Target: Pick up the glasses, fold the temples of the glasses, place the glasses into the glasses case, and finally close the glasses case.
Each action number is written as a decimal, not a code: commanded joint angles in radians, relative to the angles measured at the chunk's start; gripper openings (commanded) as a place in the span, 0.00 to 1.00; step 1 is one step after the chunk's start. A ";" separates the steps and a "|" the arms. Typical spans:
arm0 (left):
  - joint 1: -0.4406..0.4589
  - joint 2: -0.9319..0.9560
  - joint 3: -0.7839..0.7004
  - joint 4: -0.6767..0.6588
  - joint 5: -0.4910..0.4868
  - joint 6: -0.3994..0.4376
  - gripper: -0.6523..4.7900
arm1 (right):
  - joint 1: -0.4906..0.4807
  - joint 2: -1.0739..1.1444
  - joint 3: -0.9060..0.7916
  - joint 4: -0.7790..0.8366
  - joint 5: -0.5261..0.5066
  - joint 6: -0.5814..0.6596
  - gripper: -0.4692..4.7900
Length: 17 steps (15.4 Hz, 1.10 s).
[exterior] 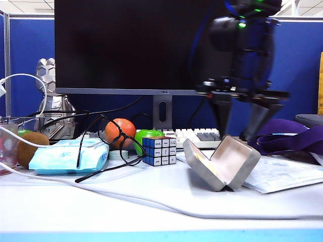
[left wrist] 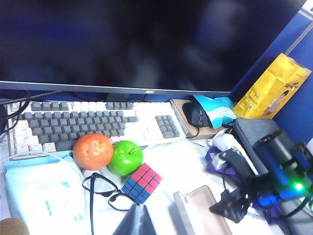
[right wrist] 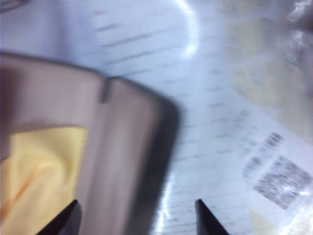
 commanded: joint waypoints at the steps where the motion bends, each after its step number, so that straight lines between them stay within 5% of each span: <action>1: -0.002 -0.001 0.003 0.006 0.004 0.001 0.11 | -0.024 0.015 0.001 0.009 -0.082 0.014 0.66; 2: -0.002 -0.001 0.003 0.006 0.004 0.001 0.11 | -0.024 0.028 0.001 0.010 -0.099 0.015 0.66; 7: -0.002 -0.001 0.003 0.006 0.004 0.001 0.11 | -0.024 0.048 0.001 0.007 -0.137 0.015 0.30; 17: -0.002 0.023 0.003 0.016 0.004 0.001 0.11 | -0.005 0.048 0.002 0.034 -0.355 -0.036 0.26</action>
